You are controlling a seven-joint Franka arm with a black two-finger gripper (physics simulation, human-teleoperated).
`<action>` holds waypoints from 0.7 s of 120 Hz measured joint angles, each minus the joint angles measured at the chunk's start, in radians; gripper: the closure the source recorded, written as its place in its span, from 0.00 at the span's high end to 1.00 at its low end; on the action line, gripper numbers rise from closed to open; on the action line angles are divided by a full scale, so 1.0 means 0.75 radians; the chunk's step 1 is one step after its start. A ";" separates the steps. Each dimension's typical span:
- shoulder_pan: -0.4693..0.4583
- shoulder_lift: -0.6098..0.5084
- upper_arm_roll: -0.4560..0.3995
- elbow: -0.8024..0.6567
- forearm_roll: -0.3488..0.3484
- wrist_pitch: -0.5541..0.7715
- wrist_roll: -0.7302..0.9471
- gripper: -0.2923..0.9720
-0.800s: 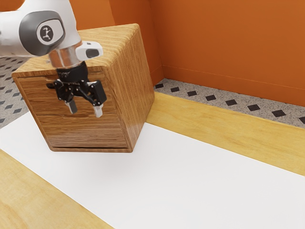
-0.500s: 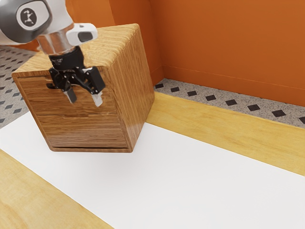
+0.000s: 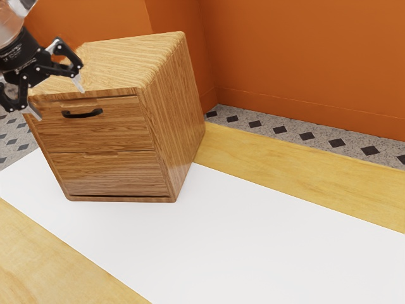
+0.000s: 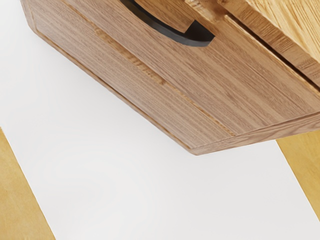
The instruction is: Pull the drawer handle with one arm to open the drawer
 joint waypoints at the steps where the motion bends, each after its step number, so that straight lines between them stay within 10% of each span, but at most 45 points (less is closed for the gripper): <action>1: 0.012 -0.016 0.000 -0.031 0.002 0.014 -0.012 0.77; 18: 0.140 -0.157 -0.054 -0.365 0.020 0.271 -0.205 0.77; 84: 0.235 -0.223 -0.107 -0.633 0.048 0.739 -0.783 0.77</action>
